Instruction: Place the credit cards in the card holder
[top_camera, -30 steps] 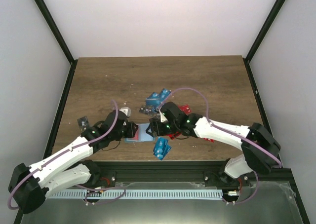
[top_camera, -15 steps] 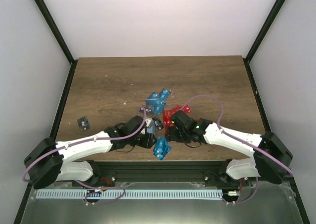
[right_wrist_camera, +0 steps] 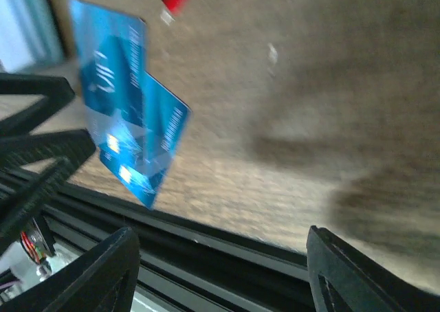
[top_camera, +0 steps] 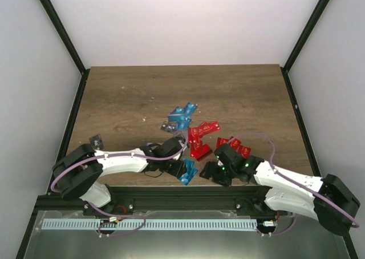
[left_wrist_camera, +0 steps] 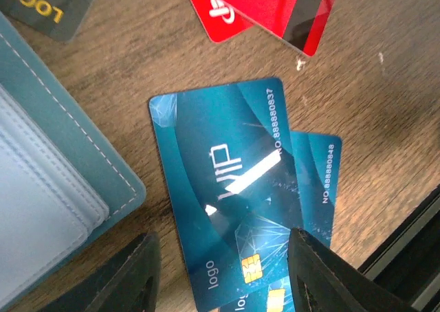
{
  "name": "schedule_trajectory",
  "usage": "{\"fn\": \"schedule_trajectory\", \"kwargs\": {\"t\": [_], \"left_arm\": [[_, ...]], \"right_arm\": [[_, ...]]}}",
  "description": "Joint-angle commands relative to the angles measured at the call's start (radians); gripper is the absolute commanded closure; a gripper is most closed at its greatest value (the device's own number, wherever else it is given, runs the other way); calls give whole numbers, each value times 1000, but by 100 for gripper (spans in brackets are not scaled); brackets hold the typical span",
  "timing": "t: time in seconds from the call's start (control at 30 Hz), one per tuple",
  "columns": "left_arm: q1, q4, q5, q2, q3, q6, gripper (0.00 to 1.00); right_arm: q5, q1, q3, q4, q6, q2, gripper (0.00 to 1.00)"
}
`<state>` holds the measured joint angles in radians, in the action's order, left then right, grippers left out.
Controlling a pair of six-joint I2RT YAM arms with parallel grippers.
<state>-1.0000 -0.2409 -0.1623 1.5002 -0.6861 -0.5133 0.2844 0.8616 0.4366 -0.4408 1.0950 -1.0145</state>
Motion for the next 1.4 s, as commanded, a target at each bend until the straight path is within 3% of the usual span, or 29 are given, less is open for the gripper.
{"fn": "schedule_trajectory", "kwargs": {"t": [0.0,0.33,0.63,0.97,1.1,1.2,1.37], "left_arm": [[-21,7,-19,32,12,25,47],[-118,68,-79,54,56,-71,47],[-153,183,-103,48,99,-141,50],[-155,176,-95,74,86,-134,53],[-155,114,-43,21,69,-118,55],[-152,43,72,-50,27,-92,53],[-133,9,136,-9,-54,-26,49]], "right_arm": [[112,27,-67,90,103,37,32],[100,137,-144,250,235,-29,33],[56,146,-253,447,340,-40,40],[3,146,-252,616,342,-137,53],[-2,146,-265,608,354,-130,53],[-8,146,-273,566,365,-99,53],[-4,145,-297,546,373,-74,52]]}}
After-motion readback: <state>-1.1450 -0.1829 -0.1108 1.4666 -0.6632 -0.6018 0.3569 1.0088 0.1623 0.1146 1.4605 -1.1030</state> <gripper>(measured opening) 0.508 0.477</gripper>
